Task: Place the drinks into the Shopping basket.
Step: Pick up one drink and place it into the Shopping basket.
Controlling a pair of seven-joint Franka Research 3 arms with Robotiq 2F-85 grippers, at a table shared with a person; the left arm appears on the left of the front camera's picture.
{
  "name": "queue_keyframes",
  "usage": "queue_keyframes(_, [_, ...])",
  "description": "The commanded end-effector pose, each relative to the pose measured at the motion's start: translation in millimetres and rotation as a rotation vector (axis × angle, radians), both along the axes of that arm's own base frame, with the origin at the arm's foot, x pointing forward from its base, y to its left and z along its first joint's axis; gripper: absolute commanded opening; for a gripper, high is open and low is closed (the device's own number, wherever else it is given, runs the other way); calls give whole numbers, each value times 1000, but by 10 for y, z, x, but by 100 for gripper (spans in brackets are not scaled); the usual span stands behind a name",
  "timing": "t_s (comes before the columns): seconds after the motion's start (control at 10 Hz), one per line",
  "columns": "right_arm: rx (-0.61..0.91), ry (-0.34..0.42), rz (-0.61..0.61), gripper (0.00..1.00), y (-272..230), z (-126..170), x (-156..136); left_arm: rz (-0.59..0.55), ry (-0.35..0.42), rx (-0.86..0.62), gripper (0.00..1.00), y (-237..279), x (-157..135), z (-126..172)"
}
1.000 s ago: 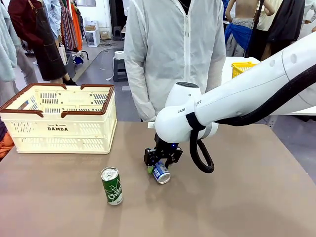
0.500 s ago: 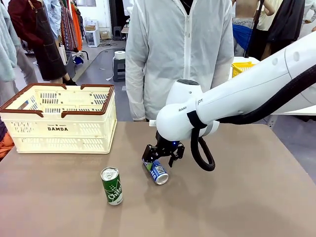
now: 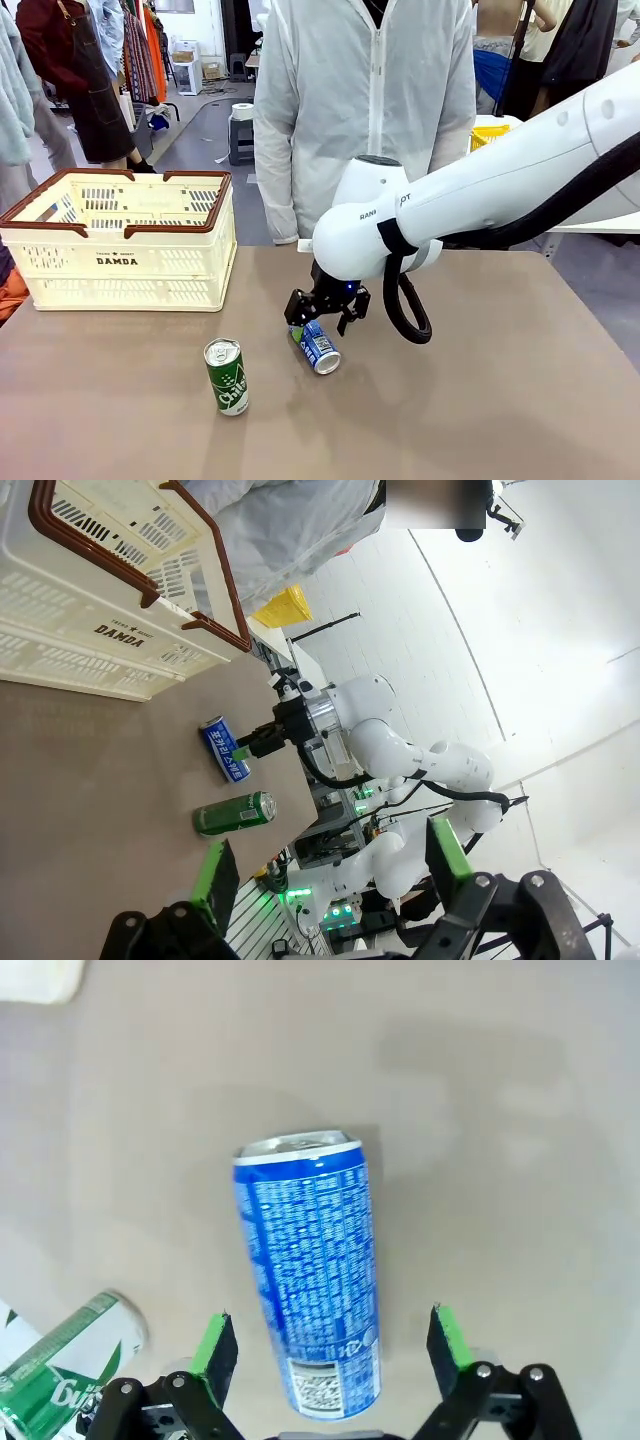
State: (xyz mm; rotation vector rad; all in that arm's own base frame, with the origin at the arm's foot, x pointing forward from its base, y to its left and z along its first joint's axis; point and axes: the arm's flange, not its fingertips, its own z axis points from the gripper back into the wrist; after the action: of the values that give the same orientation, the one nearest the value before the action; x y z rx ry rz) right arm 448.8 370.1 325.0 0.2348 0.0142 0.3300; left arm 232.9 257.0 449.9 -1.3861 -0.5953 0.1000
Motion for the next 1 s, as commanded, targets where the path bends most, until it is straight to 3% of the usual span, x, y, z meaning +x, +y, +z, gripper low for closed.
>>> queue_keyframes(0.0, [36,-20,9,100,-113,339,-23,4,-32,-11,100,10,-2,18])
queue_keyframes(0.2, [82,-44,19,100,-323,668,-99,4,-32,-11,100,10,-2,18])
queue_keyframes(0.4, [239,0,103,100,-921,1185,-394,4,-32,-11,100,10,-2,18])
queue_keyframes(0.7, [547,128,137,100,-2624,1733,-828,4,-32,-11,100,10,-2,18])
queue_keyframes(0.9, [863,79,74,100,-3835,1905,-1127,4,-32,-11,100,10,-2,18])
